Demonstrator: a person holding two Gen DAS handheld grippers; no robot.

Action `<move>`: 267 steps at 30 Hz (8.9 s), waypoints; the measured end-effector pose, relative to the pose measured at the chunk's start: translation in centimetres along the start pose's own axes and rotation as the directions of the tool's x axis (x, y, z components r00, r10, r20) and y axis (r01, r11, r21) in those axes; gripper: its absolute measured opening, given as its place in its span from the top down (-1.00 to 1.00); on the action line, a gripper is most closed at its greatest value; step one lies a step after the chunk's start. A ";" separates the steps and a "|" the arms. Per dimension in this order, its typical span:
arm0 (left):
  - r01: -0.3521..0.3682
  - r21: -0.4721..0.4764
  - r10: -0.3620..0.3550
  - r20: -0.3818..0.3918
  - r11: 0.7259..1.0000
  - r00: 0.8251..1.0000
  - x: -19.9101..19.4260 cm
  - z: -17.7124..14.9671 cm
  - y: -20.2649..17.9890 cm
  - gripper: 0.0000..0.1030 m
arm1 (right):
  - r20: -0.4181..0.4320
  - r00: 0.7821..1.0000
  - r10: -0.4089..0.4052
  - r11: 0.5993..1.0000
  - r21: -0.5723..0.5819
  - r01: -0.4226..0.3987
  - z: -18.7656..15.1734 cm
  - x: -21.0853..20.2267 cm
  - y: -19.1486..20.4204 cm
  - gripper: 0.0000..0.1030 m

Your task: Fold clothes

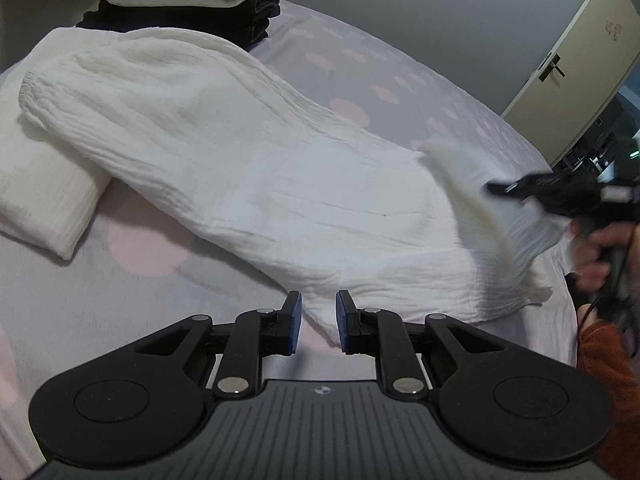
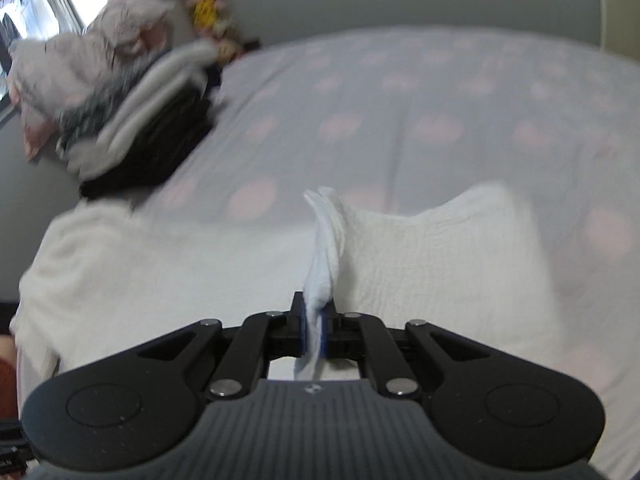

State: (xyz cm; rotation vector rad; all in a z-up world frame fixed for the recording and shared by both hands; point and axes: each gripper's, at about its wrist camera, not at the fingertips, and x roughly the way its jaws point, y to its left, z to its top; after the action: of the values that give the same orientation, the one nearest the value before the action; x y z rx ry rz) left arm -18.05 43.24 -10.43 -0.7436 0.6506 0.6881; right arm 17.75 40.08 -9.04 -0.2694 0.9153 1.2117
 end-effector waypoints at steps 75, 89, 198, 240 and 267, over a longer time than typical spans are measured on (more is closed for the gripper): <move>0.228 -0.137 -0.253 -0.204 0.964 0.946 19.5 8.0 -10.3 0.09 | 0.191 0.968 -0.161 0.910 -0.350 0.220 -11.3 -9.1 -2.5 0.14; 0.109 0.113 -0.101 -0.075 0.988 0.992 14.6 11.5 -15.9 0.87 | 0.155 0.940 -0.305 0.920 -0.206 0.333 -10.9 -8.7 -5.9 0.14; -0.128 -0.300 0.131 -0.011 0.945 0.991 -1.8 -7.5 -2.4 0.76 | 0.105 0.994 -0.013 0.820 0.570 -0.049 -18.5 -21.0 -3.5 0.84; -0.260 -0.065 0.267 0.137 0.963 0.954 -4.0 -3.2 -0.2 0.12 | 0.142 0.975 -0.174 0.943 0.309 0.123 -18.0 -14.0 -5.3 0.04; -0.312 -0.076 0.317 0.059 0.947 0.947 1.2 -1.3 4.8 0.00 | 0.031 0.937 -0.348 0.902 0.285 0.325 -12.1 -6.5 -4.4 0.68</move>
State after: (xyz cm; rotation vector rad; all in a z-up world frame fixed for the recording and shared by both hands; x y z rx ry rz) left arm -21.25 45.27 -13.85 -0.6784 0.6916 1.0294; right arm 15.67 26.44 -13.17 -0.1447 0.9108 0.7587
